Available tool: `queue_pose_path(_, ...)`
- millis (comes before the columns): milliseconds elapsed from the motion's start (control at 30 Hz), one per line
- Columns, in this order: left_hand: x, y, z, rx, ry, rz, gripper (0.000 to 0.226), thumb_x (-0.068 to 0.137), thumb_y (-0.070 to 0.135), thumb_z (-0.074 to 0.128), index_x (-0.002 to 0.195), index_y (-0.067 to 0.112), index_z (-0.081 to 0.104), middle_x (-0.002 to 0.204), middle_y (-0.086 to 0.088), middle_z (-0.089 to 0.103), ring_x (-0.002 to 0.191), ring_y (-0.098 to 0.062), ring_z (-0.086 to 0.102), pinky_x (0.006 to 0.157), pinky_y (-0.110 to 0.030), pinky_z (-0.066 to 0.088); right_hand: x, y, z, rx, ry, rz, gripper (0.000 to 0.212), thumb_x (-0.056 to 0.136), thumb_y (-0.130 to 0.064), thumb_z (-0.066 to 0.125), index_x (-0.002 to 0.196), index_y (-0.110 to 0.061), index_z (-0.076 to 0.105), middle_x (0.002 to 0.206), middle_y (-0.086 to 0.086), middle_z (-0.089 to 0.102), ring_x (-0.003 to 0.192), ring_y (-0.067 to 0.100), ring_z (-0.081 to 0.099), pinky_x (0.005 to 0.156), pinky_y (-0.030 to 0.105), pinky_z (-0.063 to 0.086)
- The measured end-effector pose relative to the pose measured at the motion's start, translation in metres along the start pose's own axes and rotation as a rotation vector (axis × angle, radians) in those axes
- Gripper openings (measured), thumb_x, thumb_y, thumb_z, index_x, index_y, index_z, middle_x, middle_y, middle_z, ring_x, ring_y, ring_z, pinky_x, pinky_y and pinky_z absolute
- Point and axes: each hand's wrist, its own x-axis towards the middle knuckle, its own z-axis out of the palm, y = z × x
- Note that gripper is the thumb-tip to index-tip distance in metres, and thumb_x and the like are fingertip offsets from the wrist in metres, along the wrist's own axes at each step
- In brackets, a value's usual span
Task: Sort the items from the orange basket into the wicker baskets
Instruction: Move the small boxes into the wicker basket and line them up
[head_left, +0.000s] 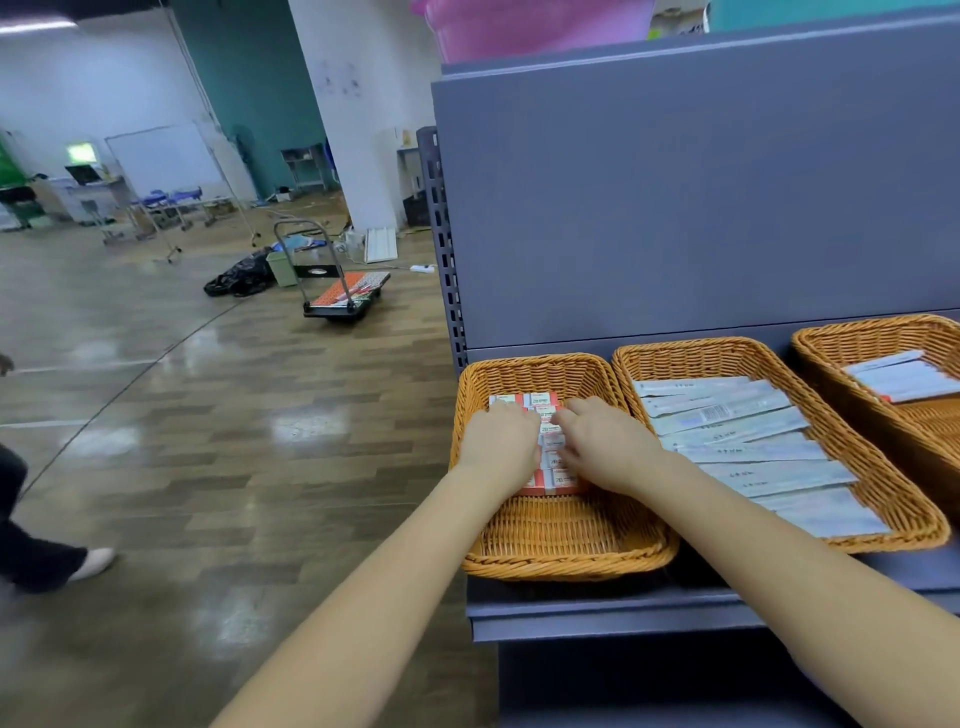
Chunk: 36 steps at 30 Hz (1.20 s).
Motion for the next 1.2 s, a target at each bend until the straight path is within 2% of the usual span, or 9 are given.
queue_pose_path(133, 0.015, 0.008, -0.002, 0.041, 0.007, 0.039, 0.038, 0.098, 0.035, 0.042, 0.126, 0.011, 0.051, 0.125, -0.009, 0.055, 0.116, -0.026, 0.048, 0.091, -0.037, 0.042, 0.0, 0.016, -0.004, -0.026, 0.034, 0.056, 0.034, 0.096, -0.025, 0.041, 0.126, -0.011, 0.05, 0.125, 0.007, 0.051, 0.117, 0.024, 0.044, 0.1, 0.034, 0.037)
queue_pose_path(367, 0.051, 0.052, -0.033, 0.058, 0.112, 0.119, 0.038, 0.097, 0.036, 0.043, 0.124, 0.011, 0.053, 0.129, -0.008, 0.053, 0.121, -0.026, 0.046, 0.096, -0.038, 0.038, -0.024, 0.069, -0.032, -0.079, 0.076, 0.208, 0.031, 0.096, -0.024, 0.042, 0.122, -0.008, 0.05, 0.124, 0.009, 0.051, 0.117, 0.026, 0.045, 0.096, 0.034, 0.037)
queue_pose_path(533, 0.072, 0.114, -0.058, 0.048, 0.115, 0.189, 0.041, 0.098, 0.04, 0.04, 0.125, 0.011, 0.052, 0.128, -0.009, 0.054, 0.121, -0.027, 0.046, 0.097, -0.04, 0.038, -0.06, 0.127, -0.047, -0.106, 0.088, 0.294, 0.037, 0.096, -0.028, 0.045, 0.13, -0.012, 0.046, 0.131, 0.008, 0.049, 0.121, 0.025, 0.044, 0.099, 0.035, 0.041)
queue_pose_path(733, 0.095, 0.215, -0.082, -0.004, 0.191, 0.293, 0.039, 0.098, 0.039, 0.04, 0.121, 0.011, 0.054, 0.126, -0.007, 0.055, 0.119, -0.026, 0.047, 0.093, -0.037, 0.038, -0.123, 0.209, -0.064, -0.117, 0.099, 0.396, 0.029, 0.096, -0.023, 0.043, 0.119, -0.006, 0.049, 0.122, 0.013, 0.051, 0.116, 0.03, 0.045, 0.095, 0.038, 0.036)
queue_pose_path(900, 0.12, 0.295, -0.097, -0.015, 0.184, 0.303, 0.042, 0.098, 0.043, 0.04, 0.122, 0.011, 0.053, 0.125, -0.007, 0.055, 0.118, -0.026, 0.048, 0.093, -0.038, 0.039, -0.171, 0.279, -0.075, -0.162, 0.103, 0.456, 0.032, 0.094, -0.024, 0.043, 0.122, -0.01, 0.048, 0.124, 0.01, 0.051, 0.118, 0.027, 0.046, 0.097, 0.036, 0.037)
queue_pose_path(1200, 0.157, 0.386, -0.11, -0.046, 0.189, 0.38, 0.041, 0.098, 0.04, 0.039, 0.12, 0.011, 0.057, 0.124, -0.009, 0.058, 0.116, -0.027, 0.051, 0.09, -0.037, 0.041, -0.219, 0.369, -0.078, -0.056, 0.111, 0.605, 0.032, 0.092, -0.026, 0.047, 0.116, -0.006, 0.053, 0.119, 0.013, 0.052, 0.115, 0.031, 0.048, 0.096, 0.039, 0.04)
